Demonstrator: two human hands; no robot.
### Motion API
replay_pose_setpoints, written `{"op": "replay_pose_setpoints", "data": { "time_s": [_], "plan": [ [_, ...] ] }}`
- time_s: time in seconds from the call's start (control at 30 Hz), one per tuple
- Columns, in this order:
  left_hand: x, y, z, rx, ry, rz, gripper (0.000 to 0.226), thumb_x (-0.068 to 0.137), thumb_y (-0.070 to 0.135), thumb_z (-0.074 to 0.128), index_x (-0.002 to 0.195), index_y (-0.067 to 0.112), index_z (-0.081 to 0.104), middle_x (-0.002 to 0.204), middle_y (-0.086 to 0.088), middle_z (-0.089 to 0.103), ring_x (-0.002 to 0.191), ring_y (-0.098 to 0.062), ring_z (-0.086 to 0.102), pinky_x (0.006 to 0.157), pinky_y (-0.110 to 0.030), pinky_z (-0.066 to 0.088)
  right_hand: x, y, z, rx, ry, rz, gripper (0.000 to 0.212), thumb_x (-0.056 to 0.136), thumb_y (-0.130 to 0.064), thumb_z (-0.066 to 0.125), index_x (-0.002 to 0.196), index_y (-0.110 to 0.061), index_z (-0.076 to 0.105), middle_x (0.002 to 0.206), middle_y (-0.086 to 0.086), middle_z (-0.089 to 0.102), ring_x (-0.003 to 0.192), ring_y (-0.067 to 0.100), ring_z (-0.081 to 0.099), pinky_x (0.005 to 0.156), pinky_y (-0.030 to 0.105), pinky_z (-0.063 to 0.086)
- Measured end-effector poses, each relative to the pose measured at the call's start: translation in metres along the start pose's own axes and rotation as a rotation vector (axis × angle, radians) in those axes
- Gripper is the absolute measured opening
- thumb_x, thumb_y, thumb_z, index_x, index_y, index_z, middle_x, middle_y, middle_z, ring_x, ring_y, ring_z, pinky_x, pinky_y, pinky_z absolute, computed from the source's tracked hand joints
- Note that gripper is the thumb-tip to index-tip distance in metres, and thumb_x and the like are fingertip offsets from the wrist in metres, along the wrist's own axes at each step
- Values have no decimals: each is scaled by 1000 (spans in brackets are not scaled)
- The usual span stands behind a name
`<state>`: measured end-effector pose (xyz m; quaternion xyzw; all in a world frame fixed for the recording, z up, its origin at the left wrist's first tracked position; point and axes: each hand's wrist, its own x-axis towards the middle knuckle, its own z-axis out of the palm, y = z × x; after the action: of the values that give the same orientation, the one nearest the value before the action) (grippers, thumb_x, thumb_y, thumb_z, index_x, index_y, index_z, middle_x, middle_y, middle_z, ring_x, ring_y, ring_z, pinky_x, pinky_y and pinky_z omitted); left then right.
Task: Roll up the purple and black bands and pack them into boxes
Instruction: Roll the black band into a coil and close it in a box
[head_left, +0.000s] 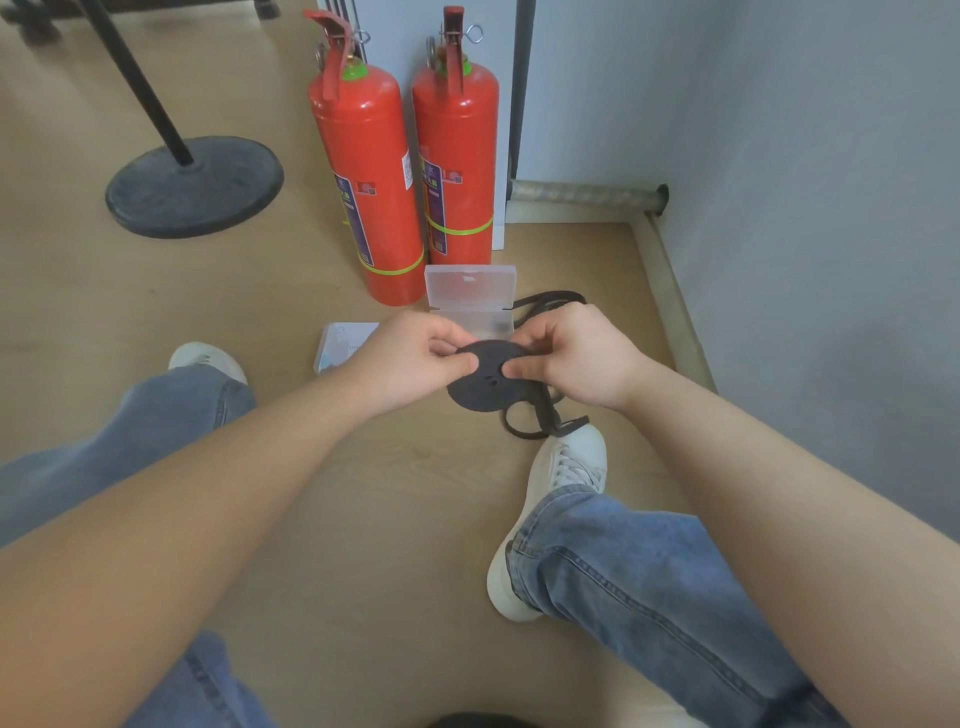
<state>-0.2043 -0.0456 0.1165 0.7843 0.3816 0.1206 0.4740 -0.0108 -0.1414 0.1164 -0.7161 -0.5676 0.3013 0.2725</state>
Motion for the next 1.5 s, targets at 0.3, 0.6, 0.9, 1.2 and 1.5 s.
{"op": "replay_pose_setpoints", "data": {
  "time_s": [0.3,0.6,0.9,1.2,1.5],
  "plan": [
    [-2,-9,5,184,8,6,11,81,30,81,91,26,79,84,7,76,78,-6,71,78,-36,62,0,0,8,-47,-86,-20,13,84,-24,82,97,-27,80,74,-18,74,70,-4,69,63,10,48],
    [-1,-12,10,-341,3,-136,9,91,14,72,100,12,73,100,-7,77,92,-15,76,80,-31,62,-6,11,-6,437,-20,88,16,89,-9,77,105,-8,79,88,7,80,71,14,74,60,22,55],
    [2,-6,-2,-5,-97,-26,9,87,28,76,91,36,74,92,9,77,89,-7,73,75,-31,62,-1,1,1,231,-45,5,13,81,-14,85,93,-17,83,76,-6,79,70,11,75,66,24,58],
    [2,-6,-4,-33,-36,-6,7,93,22,70,98,20,73,99,2,73,79,-9,73,63,-26,62,-2,7,-7,340,-132,35,14,87,-11,79,99,-18,80,90,7,80,80,17,73,81,33,61],
    [1,-7,-1,-143,-127,-149,10,95,25,66,105,23,68,110,-1,71,103,-13,69,77,-40,64,0,9,3,299,12,-9,11,87,-12,79,98,-16,81,86,4,80,84,29,76,80,38,63]
  ]
}}
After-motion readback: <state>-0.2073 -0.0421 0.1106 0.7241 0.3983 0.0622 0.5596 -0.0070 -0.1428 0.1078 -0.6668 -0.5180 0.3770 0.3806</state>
